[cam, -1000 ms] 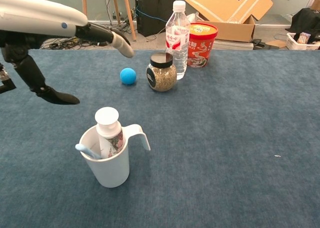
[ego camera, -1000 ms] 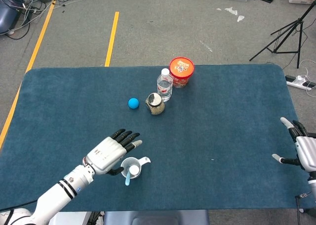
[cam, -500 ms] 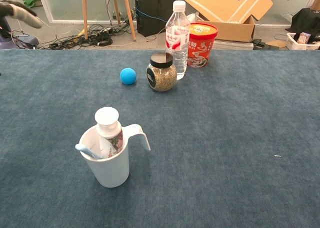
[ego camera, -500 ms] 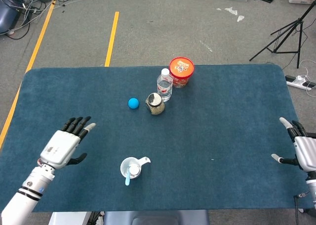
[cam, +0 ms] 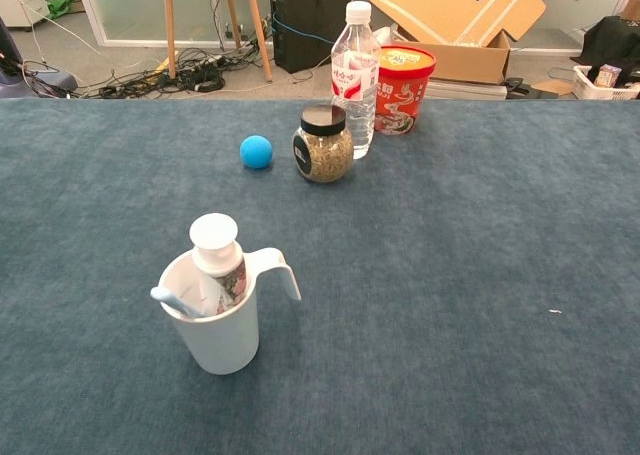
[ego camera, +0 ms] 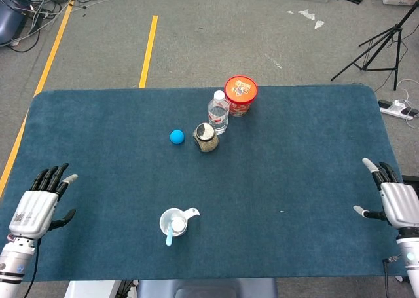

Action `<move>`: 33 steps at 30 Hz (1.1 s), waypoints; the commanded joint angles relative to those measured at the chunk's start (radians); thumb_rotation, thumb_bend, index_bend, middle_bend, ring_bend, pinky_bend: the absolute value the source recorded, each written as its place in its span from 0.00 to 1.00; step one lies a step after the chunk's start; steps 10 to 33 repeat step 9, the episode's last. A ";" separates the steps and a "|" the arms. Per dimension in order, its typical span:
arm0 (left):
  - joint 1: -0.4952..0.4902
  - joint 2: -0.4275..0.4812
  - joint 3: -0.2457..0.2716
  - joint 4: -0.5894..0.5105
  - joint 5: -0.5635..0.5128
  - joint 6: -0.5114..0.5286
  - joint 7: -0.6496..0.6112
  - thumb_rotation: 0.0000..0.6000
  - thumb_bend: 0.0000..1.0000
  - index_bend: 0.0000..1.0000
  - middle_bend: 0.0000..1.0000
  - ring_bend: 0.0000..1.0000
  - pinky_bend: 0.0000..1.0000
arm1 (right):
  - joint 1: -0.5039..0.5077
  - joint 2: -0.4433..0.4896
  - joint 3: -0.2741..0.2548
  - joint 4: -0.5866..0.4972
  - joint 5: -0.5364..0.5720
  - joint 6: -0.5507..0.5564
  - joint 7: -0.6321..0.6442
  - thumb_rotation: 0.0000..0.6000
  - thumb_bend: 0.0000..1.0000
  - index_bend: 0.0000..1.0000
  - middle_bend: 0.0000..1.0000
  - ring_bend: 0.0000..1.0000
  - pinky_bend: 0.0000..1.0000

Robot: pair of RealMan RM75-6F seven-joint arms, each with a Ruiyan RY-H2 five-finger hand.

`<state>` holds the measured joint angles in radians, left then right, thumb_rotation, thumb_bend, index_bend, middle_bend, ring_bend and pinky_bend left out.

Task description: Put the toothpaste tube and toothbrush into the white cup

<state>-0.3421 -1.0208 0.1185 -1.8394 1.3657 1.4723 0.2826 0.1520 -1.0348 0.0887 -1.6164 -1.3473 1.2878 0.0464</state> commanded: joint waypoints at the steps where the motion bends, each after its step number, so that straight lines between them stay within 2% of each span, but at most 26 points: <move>1: 0.050 -0.059 -0.009 0.088 0.028 0.031 -0.068 1.00 0.27 0.18 0.05 0.01 0.09 | 0.003 -0.008 -0.001 -0.002 0.004 -0.003 -0.019 1.00 0.00 0.05 0.19 0.08 0.62; 9: 0.082 -0.084 -0.032 0.158 0.030 0.006 -0.135 1.00 0.27 0.19 0.05 0.01 0.09 | 0.002 -0.015 -0.005 -0.009 0.004 0.001 -0.038 1.00 0.00 0.05 0.19 0.08 0.62; 33: 0.082 -0.084 -0.032 0.158 0.030 0.006 -0.135 1.00 0.27 0.19 0.05 0.01 0.09 | 0.002 -0.015 -0.005 -0.009 0.004 0.001 -0.038 1.00 0.00 0.05 0.19 0.08 0.62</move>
